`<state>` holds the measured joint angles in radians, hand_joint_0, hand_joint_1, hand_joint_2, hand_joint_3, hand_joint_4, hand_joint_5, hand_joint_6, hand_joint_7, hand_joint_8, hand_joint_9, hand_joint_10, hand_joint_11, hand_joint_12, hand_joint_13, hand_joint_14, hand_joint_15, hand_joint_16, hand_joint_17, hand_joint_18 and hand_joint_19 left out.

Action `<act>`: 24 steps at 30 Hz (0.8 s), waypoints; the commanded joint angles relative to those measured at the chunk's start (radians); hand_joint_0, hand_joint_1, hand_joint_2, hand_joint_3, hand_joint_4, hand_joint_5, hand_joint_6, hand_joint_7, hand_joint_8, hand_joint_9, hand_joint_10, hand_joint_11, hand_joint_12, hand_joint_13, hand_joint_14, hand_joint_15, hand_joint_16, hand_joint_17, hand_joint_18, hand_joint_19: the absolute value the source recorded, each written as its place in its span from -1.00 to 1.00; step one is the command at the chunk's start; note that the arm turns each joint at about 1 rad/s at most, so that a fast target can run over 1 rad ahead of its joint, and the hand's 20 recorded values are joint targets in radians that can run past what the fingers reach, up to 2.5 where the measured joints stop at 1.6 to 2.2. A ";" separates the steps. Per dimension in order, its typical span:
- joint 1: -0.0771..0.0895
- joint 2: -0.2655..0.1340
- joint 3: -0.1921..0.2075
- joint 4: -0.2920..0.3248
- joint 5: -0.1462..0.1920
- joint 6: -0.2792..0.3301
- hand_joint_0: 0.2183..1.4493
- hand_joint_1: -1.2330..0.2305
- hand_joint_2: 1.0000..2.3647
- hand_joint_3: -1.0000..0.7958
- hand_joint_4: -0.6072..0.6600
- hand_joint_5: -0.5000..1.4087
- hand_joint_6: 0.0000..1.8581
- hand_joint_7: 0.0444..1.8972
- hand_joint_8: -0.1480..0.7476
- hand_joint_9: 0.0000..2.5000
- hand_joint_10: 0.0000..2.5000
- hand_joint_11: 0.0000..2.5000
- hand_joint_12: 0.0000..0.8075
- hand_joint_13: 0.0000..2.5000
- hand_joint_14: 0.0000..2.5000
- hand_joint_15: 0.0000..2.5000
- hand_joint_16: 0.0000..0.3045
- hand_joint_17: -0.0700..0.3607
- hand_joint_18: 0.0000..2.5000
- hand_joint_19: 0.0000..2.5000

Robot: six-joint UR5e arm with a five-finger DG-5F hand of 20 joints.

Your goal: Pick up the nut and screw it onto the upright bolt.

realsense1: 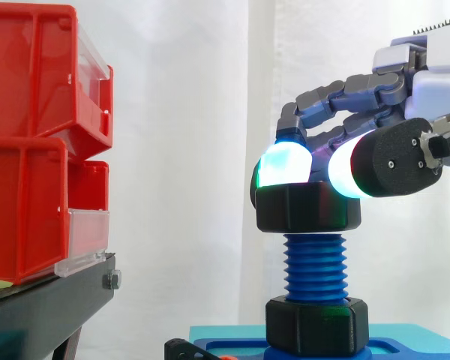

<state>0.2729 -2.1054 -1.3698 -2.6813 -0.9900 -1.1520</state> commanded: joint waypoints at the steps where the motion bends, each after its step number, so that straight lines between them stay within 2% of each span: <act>1: 0.000 0.001 0.000 -0.002 -0.003 0.000 -0.53 -0.36 -1.00 -0.44 0.51 -0.66 -0.43 0.36 0.08 -0.62 -1.00 -0.88 0.01 -0.75 -1.00 -1.00 -0.62 -0.07 -0.58 -0.81; 18: -0.001 -0.001 -0.005 -0.009 -0.018 0.002 -0.53 -0.36 -1.00 -0.44 0.51 -0.66 -0.43 0.36 0.08 -0.62 -1.00 -0.88 0.01 -0.75 -1.00 -1.00 -0.62 -0.07 -0.58 -0.81; 24: -0.001 -0.001 -0.020 0.018 -0.018 0.002 -0.53 -0.36 -1.00 -0.44 0.51 -0.66 -0.43 0.37 0.08 -0.62 -1.00 -0.88 0.01 -0.75 -1.00 -1.00 -0.62 -0.07 -0.58 -0.81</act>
<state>0.2727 -2.1057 -1.3850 -2.6769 -1.0075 -1.1500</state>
